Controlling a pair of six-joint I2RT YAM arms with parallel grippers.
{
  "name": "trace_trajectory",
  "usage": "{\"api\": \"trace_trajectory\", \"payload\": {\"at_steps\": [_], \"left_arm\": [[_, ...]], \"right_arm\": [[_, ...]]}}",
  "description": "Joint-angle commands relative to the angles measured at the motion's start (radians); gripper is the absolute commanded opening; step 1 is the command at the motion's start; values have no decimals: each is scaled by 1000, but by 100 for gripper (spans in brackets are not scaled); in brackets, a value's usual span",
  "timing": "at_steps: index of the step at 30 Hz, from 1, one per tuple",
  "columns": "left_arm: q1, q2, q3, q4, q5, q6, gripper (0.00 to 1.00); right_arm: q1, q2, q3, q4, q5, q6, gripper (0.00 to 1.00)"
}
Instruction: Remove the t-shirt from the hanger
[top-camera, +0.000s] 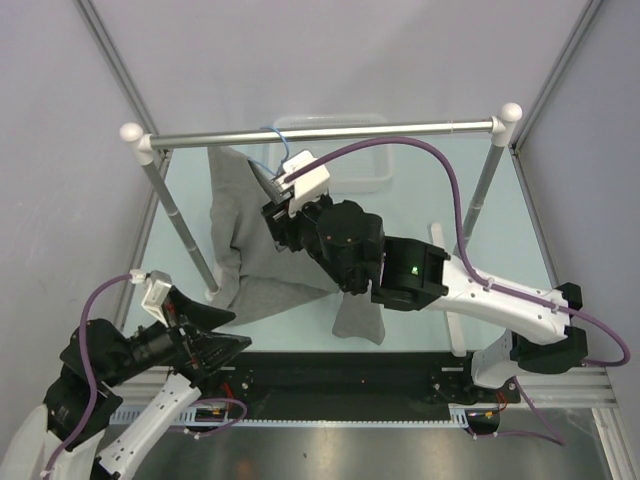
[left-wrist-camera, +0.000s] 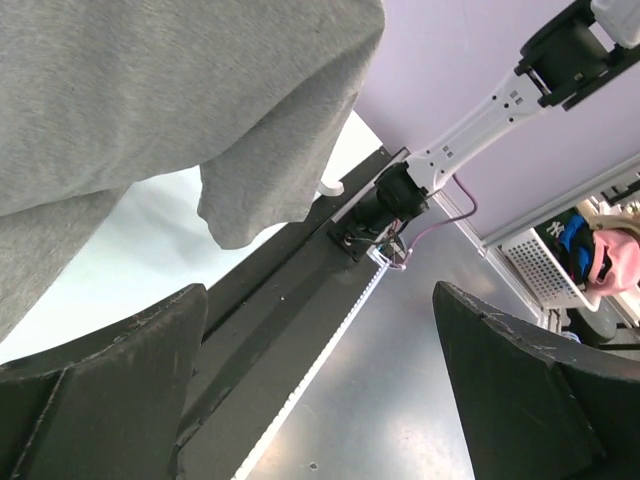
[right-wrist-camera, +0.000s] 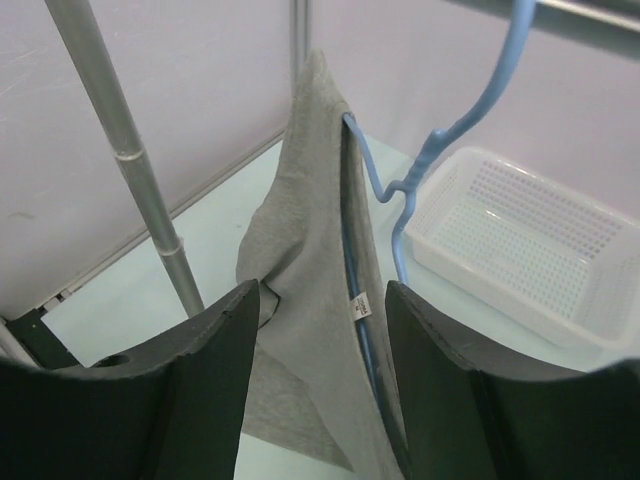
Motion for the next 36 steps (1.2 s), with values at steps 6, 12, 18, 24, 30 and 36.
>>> {"api": "trace_trajectory", "payload": {"at_steps": [6, 12, 18, 24, 30, 36], "left_arm": [[-53, 23, 46, -24, -71, 39, 100], [-53, 88, 15, 51, -33, 5, 100], [-53, 141, 23, 105, -50, 2, 100], [-53, 262, 105, 288, -28, -62, 98], [-53, 447, 255, 391, -114, -140, 94], [-53, 603, 309, 488, -218, -294, 78]], "right_arm": [[29, -71, 33, -107, 89, 81, 58], [-26, -127, 16, -193, 40, 186, 58], [-29, -184, -24, -254, 37, 221, 59], [-28, -261, -165, -280, -3, 286, 68], [-26, -350, -219, -380, -9, 378, 75], [-23, -408, -282, -366, -4, 389, 86]]}}
